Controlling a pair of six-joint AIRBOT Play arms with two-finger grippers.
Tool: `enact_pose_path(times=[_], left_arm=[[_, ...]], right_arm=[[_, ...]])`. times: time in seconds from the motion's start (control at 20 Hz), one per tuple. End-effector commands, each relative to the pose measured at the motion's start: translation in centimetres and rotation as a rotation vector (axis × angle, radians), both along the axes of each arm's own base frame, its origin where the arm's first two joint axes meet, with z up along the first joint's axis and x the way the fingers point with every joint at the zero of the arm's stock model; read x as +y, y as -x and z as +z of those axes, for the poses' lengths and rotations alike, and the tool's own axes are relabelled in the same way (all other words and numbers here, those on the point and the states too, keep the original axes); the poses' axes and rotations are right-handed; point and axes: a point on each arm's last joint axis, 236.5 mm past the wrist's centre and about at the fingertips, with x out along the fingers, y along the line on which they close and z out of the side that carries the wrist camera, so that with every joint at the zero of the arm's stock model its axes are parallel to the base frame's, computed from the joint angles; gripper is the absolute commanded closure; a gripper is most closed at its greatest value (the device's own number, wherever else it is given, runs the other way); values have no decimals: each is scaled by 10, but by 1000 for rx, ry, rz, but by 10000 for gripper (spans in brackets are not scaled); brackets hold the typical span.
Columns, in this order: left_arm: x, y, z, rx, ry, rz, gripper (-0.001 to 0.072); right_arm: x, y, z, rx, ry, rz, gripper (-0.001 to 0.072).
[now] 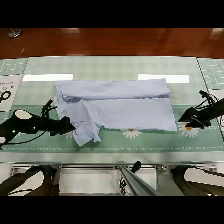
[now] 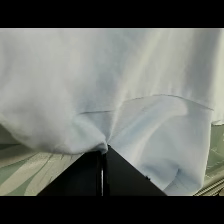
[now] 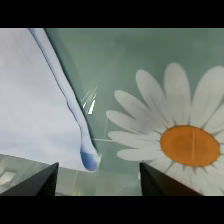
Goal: Fold the shirts.
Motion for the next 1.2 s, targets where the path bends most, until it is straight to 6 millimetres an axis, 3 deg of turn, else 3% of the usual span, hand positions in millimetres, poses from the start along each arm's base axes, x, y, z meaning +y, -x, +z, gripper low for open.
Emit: enact_pose_path(times=[0.0, 0.25, 0.35, 0.4, 0.5, 0.55, 0.65, 0.8, 0.95, 1.15], left_arm=[[-1, 0, 1, -1, 3, -1, 690], [1, -3, 0, -10, -3, 8, 690], [0, -8, 1, -22, 1, 26, 690], [1, -10, 1, -27, -1, 28, 690], [3, -16, 5, -43, -3, 31, 690], [5, -23, 9, -60, -5, 37, 690], [14, -45, 27, -128, -11, 53, 691], [30, -90, 79, -274, -19, 73, 691], [39, -130, 125, -407, -38, 66, 690], [38, -165, 143, -468, -48, 35, 690]], right_arm=[[14, 2, -9, -14, -45, -43, 141], [35, -5, -20, -50, -102, -109, 183], [45, -2, -28, -41, -61, -33, 187], [50, -1, -30, -39, -39, 6, 264], [58, -4, -31, -47, -19, 54, 586], [58, -8, -27, -57, -17, 58, 670], [51, -28, -8, -133, 14, 59, 684], [41, -77, 41, -335, 59, 21, 685], [47, -121, 77, -488, 21, -58, 686], [57, -160, 84, -581, 99, -57, 686]])
